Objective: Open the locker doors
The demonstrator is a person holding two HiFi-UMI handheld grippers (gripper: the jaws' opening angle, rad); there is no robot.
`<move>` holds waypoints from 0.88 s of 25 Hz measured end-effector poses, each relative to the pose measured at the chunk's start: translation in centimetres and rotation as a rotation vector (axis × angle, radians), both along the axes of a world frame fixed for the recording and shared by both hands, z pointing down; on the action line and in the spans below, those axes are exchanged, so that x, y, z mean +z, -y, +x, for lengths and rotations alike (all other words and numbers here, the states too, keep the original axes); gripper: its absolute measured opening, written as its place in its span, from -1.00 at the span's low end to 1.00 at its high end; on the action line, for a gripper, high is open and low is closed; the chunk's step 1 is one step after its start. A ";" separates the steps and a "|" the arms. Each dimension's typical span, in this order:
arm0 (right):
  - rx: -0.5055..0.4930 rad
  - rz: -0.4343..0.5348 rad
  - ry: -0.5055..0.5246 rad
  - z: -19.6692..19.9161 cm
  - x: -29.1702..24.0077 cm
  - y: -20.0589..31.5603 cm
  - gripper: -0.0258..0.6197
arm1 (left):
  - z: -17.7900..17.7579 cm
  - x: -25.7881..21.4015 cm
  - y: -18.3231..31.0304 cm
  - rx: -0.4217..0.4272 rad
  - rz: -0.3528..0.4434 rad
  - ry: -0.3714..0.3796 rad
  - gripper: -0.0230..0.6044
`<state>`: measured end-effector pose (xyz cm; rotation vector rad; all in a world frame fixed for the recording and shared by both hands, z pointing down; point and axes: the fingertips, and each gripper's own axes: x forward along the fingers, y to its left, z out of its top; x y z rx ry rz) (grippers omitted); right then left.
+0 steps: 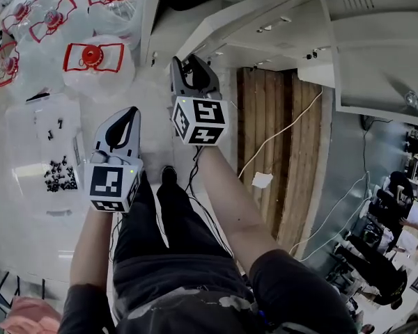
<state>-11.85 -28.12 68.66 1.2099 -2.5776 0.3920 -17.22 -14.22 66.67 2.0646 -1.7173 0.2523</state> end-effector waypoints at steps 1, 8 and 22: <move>0.004 -0.001 0.001 0.4 0.0 -0.2 -0.45 | 0.3 -0.1 -0.1 -0.001 0.002 0.001 -0.90; 0.018 0.002 -0.005 2.7 0.1 -1.5 -0.44 | 2.1 -0.1 -1.4 -0.027 0.005 -0.003 -0.90; -0.027 0.047 -0.086 8.3 0.2 -3.8 -0.51 | 5.8 -1.3 -3.0 -0.084 0.036 0.028 -0.90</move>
